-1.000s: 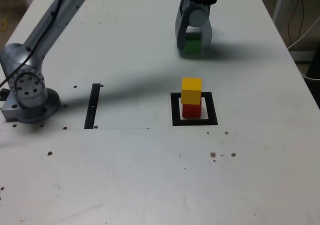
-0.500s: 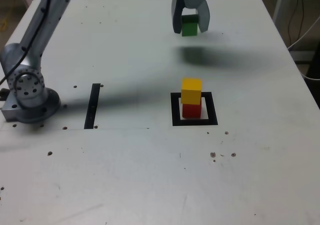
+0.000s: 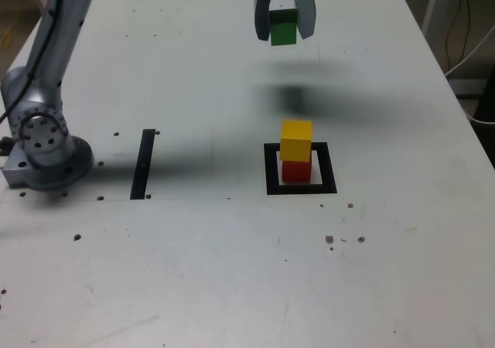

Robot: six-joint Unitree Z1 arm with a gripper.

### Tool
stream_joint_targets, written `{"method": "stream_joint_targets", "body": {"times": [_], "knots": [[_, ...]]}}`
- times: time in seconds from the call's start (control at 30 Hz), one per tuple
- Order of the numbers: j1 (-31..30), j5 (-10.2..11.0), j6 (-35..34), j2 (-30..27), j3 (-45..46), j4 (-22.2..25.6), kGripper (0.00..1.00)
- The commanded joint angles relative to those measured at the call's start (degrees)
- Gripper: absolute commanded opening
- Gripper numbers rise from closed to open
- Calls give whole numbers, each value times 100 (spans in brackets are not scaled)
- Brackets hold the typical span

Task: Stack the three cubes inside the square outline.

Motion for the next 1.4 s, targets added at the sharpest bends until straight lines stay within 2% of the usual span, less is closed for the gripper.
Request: {"method": "stream_joint_targets", "body": {"times": [0.0, 0.4, 0.97, 1.37], "knots": [[-199, -94, -120, -195, 151, 74, 30], [-1176, -404, -739, -648, 712, 90, 30], [-2501, -476, -1674, -826, 1012, 26, 30], [-2974, -635, -2077, -647, 1022, -139, 30]]}}
